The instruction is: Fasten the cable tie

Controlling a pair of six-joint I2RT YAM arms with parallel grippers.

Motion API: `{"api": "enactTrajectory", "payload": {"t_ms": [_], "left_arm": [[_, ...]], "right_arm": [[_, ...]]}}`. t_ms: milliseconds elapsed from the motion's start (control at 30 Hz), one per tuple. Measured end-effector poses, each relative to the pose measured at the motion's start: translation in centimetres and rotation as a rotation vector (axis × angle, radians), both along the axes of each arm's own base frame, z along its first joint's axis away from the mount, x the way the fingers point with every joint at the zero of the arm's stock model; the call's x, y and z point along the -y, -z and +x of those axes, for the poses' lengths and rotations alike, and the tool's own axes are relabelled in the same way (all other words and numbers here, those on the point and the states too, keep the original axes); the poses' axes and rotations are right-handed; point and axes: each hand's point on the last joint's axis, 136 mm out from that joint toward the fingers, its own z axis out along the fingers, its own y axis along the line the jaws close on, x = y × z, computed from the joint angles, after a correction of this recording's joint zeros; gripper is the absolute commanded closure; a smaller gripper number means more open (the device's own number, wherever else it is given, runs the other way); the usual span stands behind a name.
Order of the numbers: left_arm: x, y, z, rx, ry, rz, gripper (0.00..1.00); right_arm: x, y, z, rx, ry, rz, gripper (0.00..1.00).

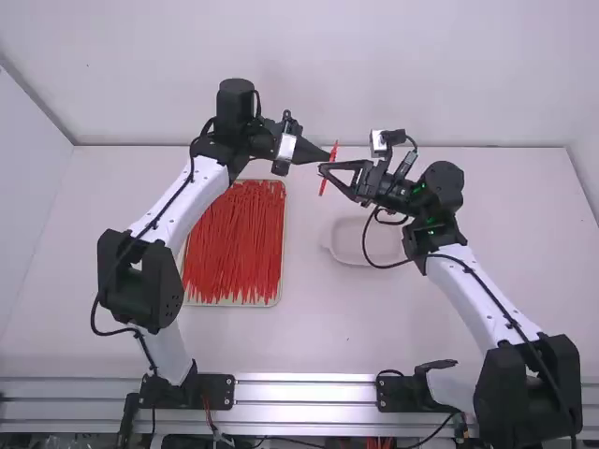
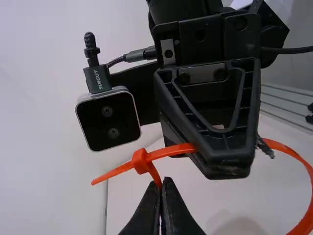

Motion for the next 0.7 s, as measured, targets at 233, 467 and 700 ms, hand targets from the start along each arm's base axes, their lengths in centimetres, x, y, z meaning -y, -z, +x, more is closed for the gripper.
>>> {"api": "enactTrajectory", "payload": {"t_ms": [233,467,700], "left_arm": [[0.05,0.00,0.07,0.015,-0.004,-0.002,0.99],[0.06,-0.01,0.04,0.026,-0.002,-0.004,0.99],[0.17,0.30,-0.12,0.011,0.000,0.002,0.99]], "right_arm": [[0.09,0.04,0.03,0.010,0.001,-0.005,1.00],[0.07,0.06,-0.07,0.040,-0.002,-0.015,1.00],[0.54,0.10,-0.01,0.050,-0.004,-0.022,1.00]]}}
